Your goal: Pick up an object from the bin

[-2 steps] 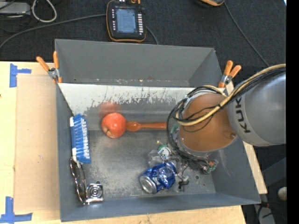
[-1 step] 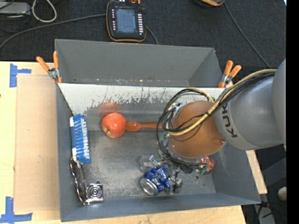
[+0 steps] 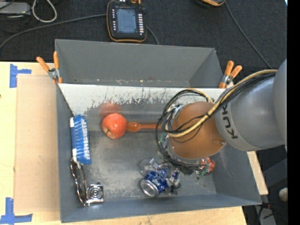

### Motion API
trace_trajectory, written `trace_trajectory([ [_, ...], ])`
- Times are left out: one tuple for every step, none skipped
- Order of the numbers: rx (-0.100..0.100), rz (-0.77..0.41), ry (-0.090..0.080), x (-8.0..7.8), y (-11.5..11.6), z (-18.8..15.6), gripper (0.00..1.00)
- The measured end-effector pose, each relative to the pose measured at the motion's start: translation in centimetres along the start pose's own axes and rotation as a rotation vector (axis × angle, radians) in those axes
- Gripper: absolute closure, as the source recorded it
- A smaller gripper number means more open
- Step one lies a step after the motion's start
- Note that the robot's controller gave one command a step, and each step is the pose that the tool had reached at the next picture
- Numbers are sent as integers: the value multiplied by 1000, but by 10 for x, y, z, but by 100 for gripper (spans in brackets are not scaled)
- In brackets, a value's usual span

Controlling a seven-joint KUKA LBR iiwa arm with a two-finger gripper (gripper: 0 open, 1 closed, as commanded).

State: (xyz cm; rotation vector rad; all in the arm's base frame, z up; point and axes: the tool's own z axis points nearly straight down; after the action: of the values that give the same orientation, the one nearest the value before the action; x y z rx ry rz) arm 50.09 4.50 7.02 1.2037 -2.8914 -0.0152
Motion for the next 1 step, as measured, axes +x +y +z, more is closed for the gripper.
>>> trace_trajectory([
  [0, 0, 0, 0, 0, 0, 100],
])
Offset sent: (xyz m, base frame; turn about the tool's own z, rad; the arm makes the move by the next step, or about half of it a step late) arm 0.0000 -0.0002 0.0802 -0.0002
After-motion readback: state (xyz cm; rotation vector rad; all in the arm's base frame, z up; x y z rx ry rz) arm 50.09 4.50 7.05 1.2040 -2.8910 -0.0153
